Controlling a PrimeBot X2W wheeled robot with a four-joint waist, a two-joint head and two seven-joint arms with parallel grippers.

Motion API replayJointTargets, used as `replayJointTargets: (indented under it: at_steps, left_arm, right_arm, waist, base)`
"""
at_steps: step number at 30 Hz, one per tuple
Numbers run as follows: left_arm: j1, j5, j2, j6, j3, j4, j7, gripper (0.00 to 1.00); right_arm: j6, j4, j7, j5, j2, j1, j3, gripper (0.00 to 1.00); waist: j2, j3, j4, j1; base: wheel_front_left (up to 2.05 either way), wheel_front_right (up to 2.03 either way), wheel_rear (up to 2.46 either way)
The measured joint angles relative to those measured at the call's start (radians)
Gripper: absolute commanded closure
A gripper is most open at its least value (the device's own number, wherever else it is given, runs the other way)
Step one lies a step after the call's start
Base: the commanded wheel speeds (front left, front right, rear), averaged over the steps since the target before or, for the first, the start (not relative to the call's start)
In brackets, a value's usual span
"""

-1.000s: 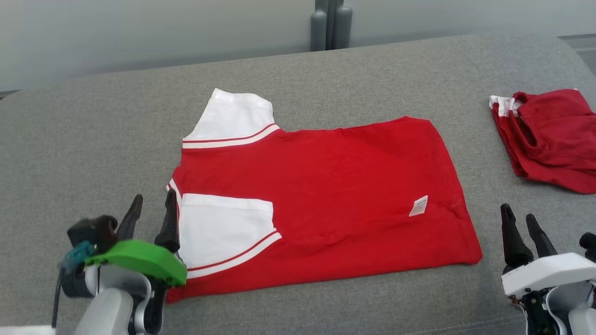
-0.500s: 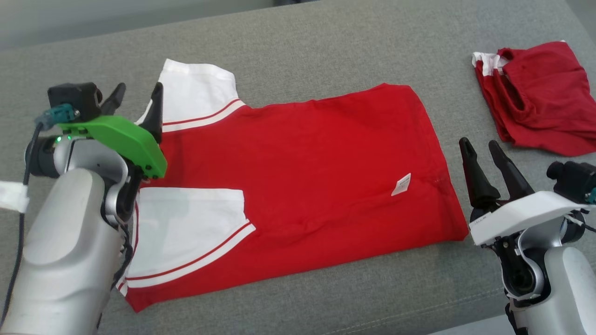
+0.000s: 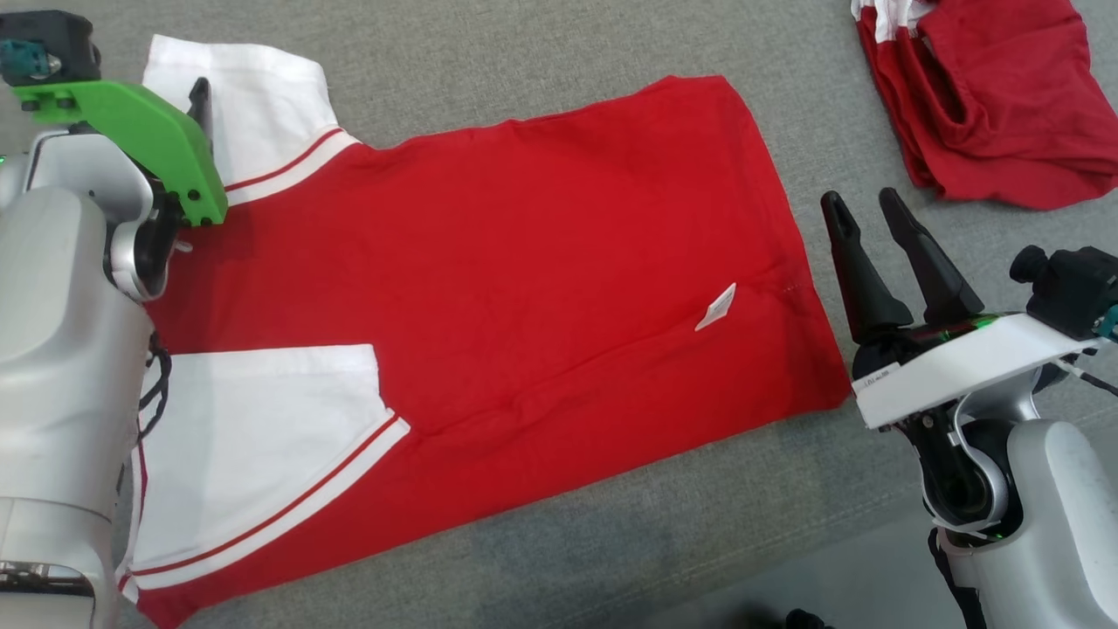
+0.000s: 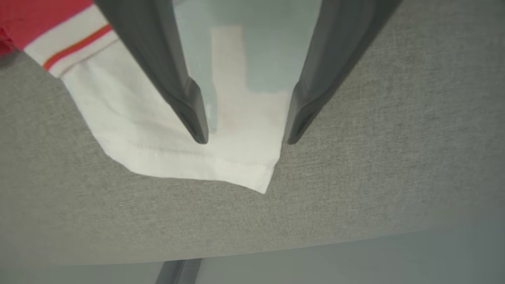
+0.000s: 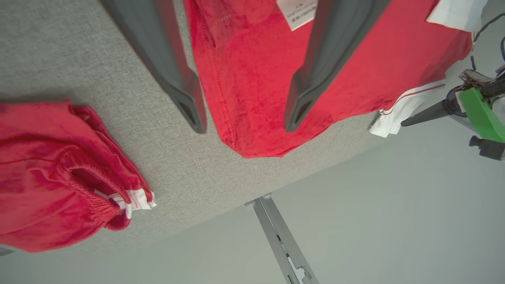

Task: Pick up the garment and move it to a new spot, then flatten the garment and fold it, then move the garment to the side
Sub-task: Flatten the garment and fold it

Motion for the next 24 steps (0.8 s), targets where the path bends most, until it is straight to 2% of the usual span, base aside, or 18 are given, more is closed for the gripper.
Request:
replayJointTargets:
  at_steps: [7, 17, 18, 19, 20, 21, 22, 24]
  left_arm:
    - [-0.108, 0.029, 0.014, 0.056, -0.005, 0.103, -0.013, 0.0]
    - [-0.159, 0.037, 0.02, 0.075, -0.012, 0.188, -0.061, 0.0]
    - [-0.163, 0.037, 0.018, 0.075, -0.016, 0.194, -0.064, 0.25]
    - [-0.166, 0.038, 0.016, 0.071, -0.02, 0.199, -0.065, 0.55]
    - [-0.167, 0.039, 0.013, 0.068, -0.024, 0.206, -0.07, 0.62]
    - [-0.168, 0.04, 0.01, 0.066, -0.028, 0.211, -0.072, 0.93]
    - [-0.168, 0.041, 0.005, 0.063, -0.031, 0.216, -0.072, 1.0]
    - [-0.166, 0.039, -0.006, 0.048, -0.039, 0.233, -0.071, 1.0]
  right_arm:
    - [0.0, -0.042, -0.005, 0.004, -0.011, 0.0, 0.006, 0.0]
    - [0.0, -0.072, -0.008, 0.014, -0.011, 0.007, 0.009, 0.0]
    - [0.0, -0.074, -0.008, 0.014, -0.011, 0.007, 0.008, 0.0]
    - [0.0, -0.076, -0.009, 0.014, -0.011, 0.009, 0.007, 0.0]
    - [0.0, -0.076, -0.01, 0.014, -0.01, 0.011, 0.006, 0.0]
    - [0.0, -0.075, -0.01, 0.014, -0.008, 0.013, 0.006, 0.0]
    - [0.0, -0.075, -0.013, 0.014, -0.006, 0.013, 0.007, 0.0]
    - [0.0, -0.074, -0.017, 0.014, -0.005, 0.013, 0.009, 0.0]
  waist:
    - [0.0, 0.075, -0.048, 0.0]
    - [0.0, 0.101, -0.078, 0.0]
    - [0.0, 0.101, -0.077, 0.0]
    - [0.0, 0.101, -0.075, 0.0]
    - [0.0, 0.099, -0.073, 0.0001]
    - [0.0, 0.097, -0.072, 0.0001]
    - [0.0, 0.093, -0.07, 0.0]
    - [0.0, 0.08, -0.062, 0.0]
  base:
    - [0.0, 0.0, 0.0]
    - [0.0, 0.0, 0.0]
    - [0.0, 0.0, 0.0]
    - [0.0, 0.0, 0.0]
    - [0.0, 0.0, 0.0]
    - [0.0, 0.0, 0.0]
    - [0.0, 0.0, 0.0]
    - [0.0, 0.0, 0.0]
